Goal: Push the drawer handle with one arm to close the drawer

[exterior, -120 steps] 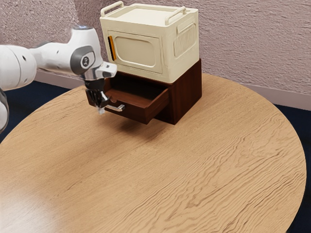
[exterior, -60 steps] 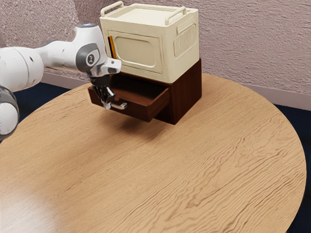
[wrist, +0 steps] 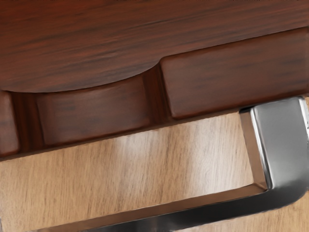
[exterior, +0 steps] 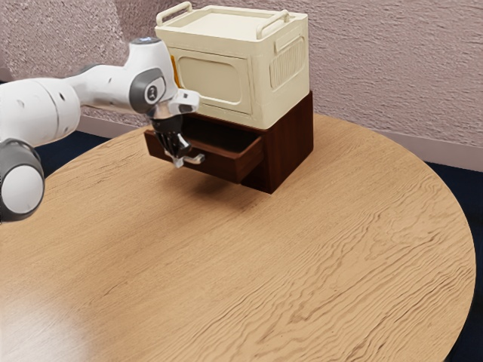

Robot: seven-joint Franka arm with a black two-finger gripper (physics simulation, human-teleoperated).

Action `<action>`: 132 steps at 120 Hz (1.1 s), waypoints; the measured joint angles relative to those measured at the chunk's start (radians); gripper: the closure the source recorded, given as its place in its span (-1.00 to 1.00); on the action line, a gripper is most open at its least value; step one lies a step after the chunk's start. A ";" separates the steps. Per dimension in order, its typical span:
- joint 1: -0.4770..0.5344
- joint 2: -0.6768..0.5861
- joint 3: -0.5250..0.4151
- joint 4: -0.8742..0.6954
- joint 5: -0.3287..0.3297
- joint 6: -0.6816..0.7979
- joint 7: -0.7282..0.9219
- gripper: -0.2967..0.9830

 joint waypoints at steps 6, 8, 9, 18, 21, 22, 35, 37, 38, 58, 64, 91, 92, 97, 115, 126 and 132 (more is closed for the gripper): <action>-0.002 0.007 0.004 0.006 0.000 0.001 -0.002 0.69; -0.002 0.009 0.005 0.008 0.000 0.002 -0.003 0.69; -0.002 0.010 0.006 0.008 0.000 0.002 -0.003 0.69; -0.003 0.016 0.010 0.022 -0.001 0.005 -0.006 0.69; -0.003 0.018 0.010 0.027 0.000 0.006 -0.008 0.69; -0.004 0.018 0.011 0.029 0.000 0.007 -0.009 0.69; -0.005 0.027 0.013 0.044 0.000 0.011 -0.017 0.69; -0.007 0.029 0.014 0.046 0.000 0.012 -0.019 0.69; -0.008 0.030 0.015 0.047 0.000 0.013 -0.019 0.69; -0.030 0.065 0.031 0.091 0.000 0.021 -0.033 0.69; -0.032 0.074 0.031 0.101 0.000 0.022 -0.036 0.69; -0.037 0.098 0.032 0.139 0.000 0.025 -0.050 0.69; -0.038 0.100 0.032 0.142 0.000 0.025 -0.050 0.69; -0.041 0.107 0.032 0.152 0.000 0.026 -0.053 0.69; -0.045 0.116 0.032 0.169 -0.001 0.030 -0.061 0.67; -0.045 0.116 0.032 0.171 -0.002 0.036 -0.067 0.66; -0.046 0.117 0.032 0.174 -0.002 0.040 -0.070 0.66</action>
